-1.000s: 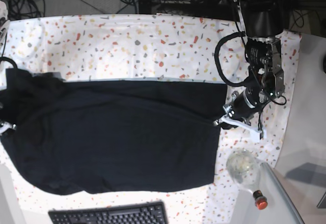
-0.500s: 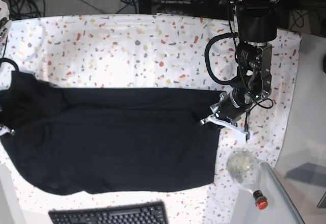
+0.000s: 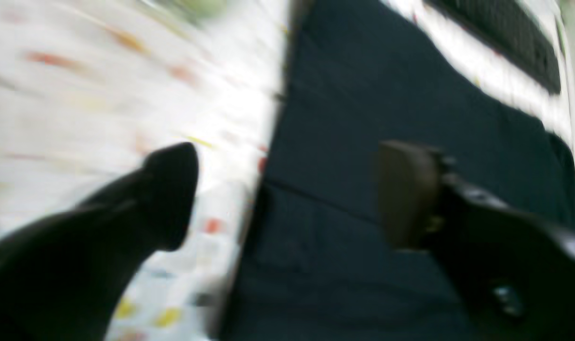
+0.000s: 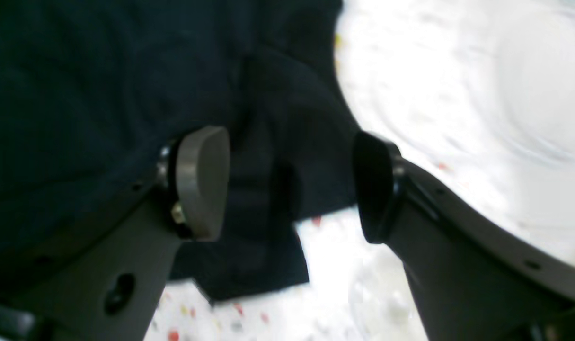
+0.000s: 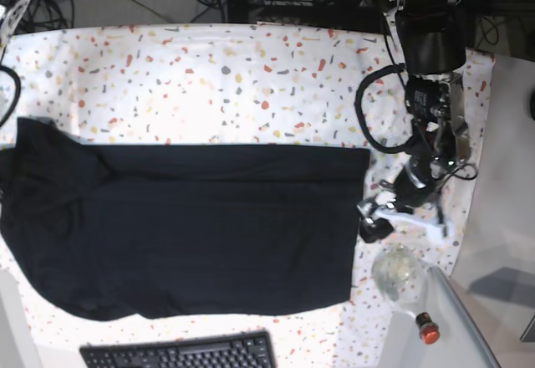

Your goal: Layout the t-shirt on the table in an organized manner, then fold the t-shirt properly

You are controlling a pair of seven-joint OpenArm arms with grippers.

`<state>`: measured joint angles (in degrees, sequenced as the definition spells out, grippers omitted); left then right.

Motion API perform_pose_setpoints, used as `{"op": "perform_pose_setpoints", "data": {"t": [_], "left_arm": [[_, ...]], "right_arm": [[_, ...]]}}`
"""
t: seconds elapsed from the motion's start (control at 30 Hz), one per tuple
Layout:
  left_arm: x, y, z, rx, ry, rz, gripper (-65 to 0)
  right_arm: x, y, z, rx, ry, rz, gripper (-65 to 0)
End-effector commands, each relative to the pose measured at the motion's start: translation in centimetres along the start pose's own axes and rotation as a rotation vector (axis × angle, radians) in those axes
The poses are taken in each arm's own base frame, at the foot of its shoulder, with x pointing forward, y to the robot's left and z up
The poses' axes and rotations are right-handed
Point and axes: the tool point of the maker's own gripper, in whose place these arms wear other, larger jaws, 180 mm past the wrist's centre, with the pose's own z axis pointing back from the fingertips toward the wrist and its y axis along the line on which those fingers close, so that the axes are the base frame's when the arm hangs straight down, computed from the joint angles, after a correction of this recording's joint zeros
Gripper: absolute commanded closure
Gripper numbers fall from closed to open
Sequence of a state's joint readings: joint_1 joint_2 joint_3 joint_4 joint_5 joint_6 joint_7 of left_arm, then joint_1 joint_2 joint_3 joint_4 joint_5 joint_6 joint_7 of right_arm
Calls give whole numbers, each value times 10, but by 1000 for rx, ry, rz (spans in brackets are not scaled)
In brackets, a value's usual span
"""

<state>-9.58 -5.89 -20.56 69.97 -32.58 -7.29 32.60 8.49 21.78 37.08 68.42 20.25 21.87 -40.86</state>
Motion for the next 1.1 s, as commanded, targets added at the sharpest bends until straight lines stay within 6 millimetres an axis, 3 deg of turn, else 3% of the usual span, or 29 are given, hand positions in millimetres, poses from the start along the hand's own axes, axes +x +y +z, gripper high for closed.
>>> {"op": "perform_pose_setpoints", "data": {"t": [0.0, 0.1, 0.2, 0.3, 0.4, 0.5, 0.63, 0.9, 0.97, 1.07], "left_arm": [[22, -2, 9, -17, -72, -4, -607], [24, 15, 32, 16, -108, -19, -609], [2, 34, 55, 54, -80, -48, -609], [-21, 53, 70, 91, -32, -71, -609], [-43, 69, 83, 124, 17, -78, -609], [-54, 83, 93, 151, 48, -96, -609], [-62, 90, 99, 165, 69, -102, -607], [-63, 91, 100, 167, 73, -102, -607], [-64, 90, 100, 166, 74, -103, -607], [-64, 90, 100, 164, 76, -104, -607]], "right_arm": [[13, 0, 10, 4, -58, -10, -390], [-22, -6, 12, -9, -11, -59, -393], [-56, -8, 3, -2, 72, -89, -395], [-77, -10, -7, 8, 109, -131, -393], [-89, -13, -13, 7, 112, -161, -395], [-98, -13, -14, 7, 130, -172, -395], [-114, -13, -20, 10, 162, -203, -392], [-124, -15, -23, 6, 161, -224, -387], [-125, -14, -23, 7, 162, -224, -342], [-121, -12, -23, 24, 150, -212, -137]]}}
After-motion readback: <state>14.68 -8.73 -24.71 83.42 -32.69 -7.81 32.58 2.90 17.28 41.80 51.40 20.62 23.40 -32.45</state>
